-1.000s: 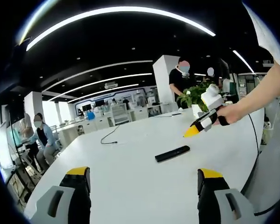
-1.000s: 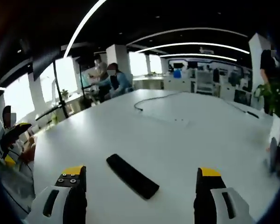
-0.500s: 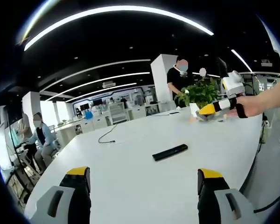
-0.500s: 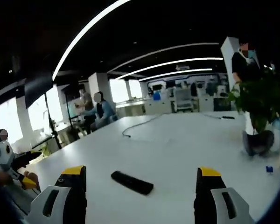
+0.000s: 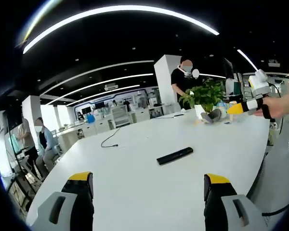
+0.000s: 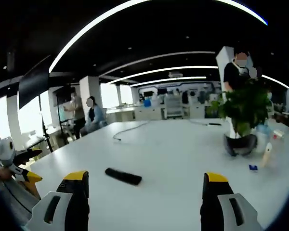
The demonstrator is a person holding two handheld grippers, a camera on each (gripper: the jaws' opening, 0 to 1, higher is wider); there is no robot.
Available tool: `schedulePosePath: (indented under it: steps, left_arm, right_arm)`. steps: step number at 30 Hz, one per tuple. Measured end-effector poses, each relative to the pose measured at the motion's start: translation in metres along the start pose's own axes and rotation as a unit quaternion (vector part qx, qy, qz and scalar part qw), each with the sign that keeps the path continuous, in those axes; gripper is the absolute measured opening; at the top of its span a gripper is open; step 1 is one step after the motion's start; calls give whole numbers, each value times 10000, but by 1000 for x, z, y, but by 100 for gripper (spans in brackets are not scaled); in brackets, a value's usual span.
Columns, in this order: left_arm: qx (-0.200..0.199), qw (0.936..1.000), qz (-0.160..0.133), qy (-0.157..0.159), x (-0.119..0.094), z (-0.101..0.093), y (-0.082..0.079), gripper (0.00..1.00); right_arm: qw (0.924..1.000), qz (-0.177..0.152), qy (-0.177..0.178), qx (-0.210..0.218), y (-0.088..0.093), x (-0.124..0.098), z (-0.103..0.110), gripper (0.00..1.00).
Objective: Press the specified remote control buttons in sequence, fully releasing each button before pressing the next.
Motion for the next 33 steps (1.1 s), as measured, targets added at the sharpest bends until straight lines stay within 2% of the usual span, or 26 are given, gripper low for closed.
schedulePosePath:
  steps: [6,8,11,13,14,16,18,22,25,29,33]
  left_arm:
    - [-163,9998,-72,-60,-3,3,0,99]
    - [-218,9997,-105,-80,-4,4,0,99]
    - [-273,9995,-159,-79,-6,4,-1,99]
    - [-298,9993,-195,-76,-6,4,-2,99]
    - [-313,9992,-235,-68,-7,4,-3,99]
    - [-363,9990,-266,-68,-7,5,-3,99]
    - [-413,9988,-249,-87,-7,6,-2,99]
    - [-666,9967,-394,-245,-10,16,-6,99]
    - [-853,9956,-333,-219,-10,17,-1,99]
    - [-860,9950,-419,-283,-10,20,-4,99]
    - [-877,9949,-366,-344,-10,22,-1,99]
  right_arm:
    - [9997,45,218,-77,12,-21,-8,97]
    - [9995,-13,300,-61,17,-29,-8,97]
    - [9994,69,350,41,22,-33,-10,96]
    - [9988,-197,436,-99,12,-39,-10,95]
    - [9988,-230,430,-101,13,-41,-9,96]
    - [9990,-146,422,-57,18,-39,-7,96]
    - [9989,17,398,-249,23,-35,-5,96]
    - [9988,-62,396,-270,20,-35,-6,98]
    - [9981,47,485,-367,23,-34,-7,98]
    - [9980,-24,503,-394,21,-35,-5,98]
    - [9974,89,514,-498,24,-34,0,98]
Point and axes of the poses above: the point that each gripper's makers call its tool centre point, and the gripper's own axes: x roughly forward along the fingers, z roughly to its left, y roughly out of its underside, the point moved 2 cm from there along -x, roughly backward along the fingers, and after that the axes turned 8 degrees about z, right-handed, at the moved point
